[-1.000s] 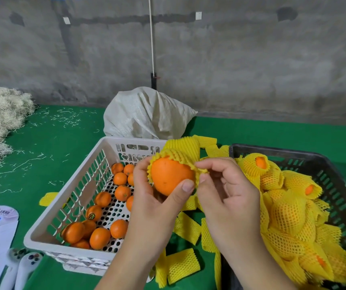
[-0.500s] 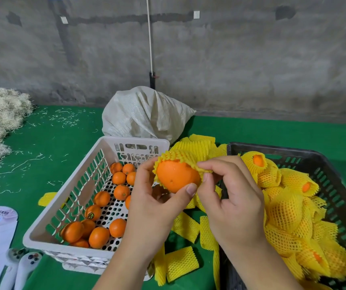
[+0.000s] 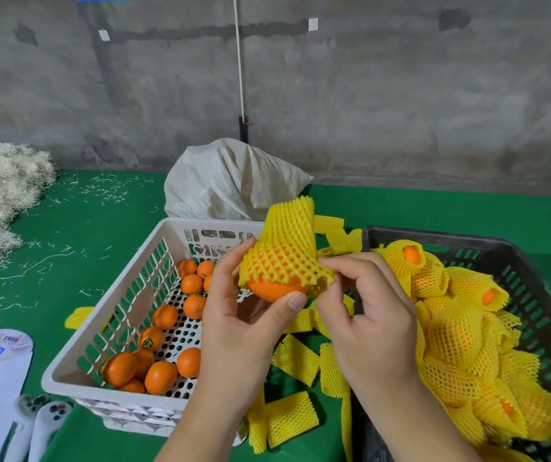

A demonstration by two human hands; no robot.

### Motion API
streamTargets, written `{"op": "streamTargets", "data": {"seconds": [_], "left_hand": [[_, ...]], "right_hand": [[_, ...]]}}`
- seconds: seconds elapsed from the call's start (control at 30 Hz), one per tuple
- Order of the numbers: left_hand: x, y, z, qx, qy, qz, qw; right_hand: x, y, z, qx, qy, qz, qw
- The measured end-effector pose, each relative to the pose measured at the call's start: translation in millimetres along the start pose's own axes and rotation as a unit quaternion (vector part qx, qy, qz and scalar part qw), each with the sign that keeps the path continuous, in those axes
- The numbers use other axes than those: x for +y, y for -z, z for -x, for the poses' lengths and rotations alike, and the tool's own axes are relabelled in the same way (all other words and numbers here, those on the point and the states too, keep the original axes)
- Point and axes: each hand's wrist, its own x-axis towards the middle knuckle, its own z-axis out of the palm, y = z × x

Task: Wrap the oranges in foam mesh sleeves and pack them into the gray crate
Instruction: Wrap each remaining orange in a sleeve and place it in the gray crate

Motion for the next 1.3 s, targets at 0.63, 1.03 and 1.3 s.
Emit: {"op": "streamTargets", "data": {"seconds": [0.63,1.03,1.3], "left_hand": [[-11,-13,8,0.03,0.009,-0.034,0.999],[-30,6,1,0.018,0.003,-0.057,0.998],[-39,-1,10,0.054,0.01,-0.028,0.998]], "right_hand": [[2,-11,20,0.015,0.014,-0.026,0.999],[4,-15,26,-0.042,-0.01,-0.018,0.999],[5,-21,41,-0.026,0.029,-0.002,0.999]]}}
